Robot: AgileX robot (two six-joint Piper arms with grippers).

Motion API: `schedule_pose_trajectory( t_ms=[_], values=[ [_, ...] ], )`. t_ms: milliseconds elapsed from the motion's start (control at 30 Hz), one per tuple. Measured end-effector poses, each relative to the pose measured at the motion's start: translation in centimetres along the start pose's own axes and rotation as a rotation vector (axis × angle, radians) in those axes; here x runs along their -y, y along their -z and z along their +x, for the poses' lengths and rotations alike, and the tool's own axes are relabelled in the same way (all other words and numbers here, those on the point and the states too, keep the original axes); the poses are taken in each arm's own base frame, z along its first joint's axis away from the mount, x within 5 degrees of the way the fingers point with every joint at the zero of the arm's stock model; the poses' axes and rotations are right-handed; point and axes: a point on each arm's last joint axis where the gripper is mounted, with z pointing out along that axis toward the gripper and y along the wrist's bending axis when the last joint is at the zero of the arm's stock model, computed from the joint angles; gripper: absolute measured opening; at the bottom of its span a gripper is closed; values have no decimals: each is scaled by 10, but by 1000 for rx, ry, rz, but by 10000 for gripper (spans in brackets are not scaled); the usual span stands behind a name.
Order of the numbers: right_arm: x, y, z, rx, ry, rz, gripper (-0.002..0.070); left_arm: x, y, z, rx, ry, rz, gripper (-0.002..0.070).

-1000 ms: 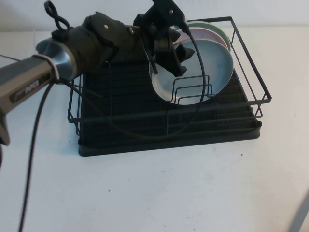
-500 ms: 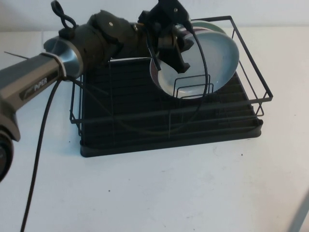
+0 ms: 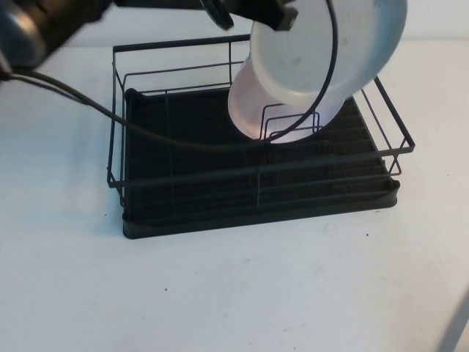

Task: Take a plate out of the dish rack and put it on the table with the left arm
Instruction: Place the plate from the table

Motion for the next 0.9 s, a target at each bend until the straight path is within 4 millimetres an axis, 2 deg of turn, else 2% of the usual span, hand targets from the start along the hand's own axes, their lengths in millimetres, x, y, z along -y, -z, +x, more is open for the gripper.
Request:
schedule_pose_trajectory(
  t_ms=[100,200,300,433,567,700,767,900],
  values=[
    [0,0,0,0,0,0,-18,11,31,-9,-147,106,46,76],
    [0,0,0,0,0,0,-18,21,56,-4,-346,154,93,76],
    [0,0,0,0,0,0,-18,29,69,5,-508,194,141,76],
    [0,0,0,0,0,0,-18,39,76,19,-578,254,171,76],
    [0,0,0,0,0,0,-18,62,82,55,-675,325,257,76],
    [0,0,0,0,0,0,-18,95,87,108,-743,454,343,76],
    [0,0,0,0,0,0,-18,109,88,132,-714,546,319,76],
    [0,0,0,0,0,0,-18,129,90,186,-626,759,142,76]
  ],
)
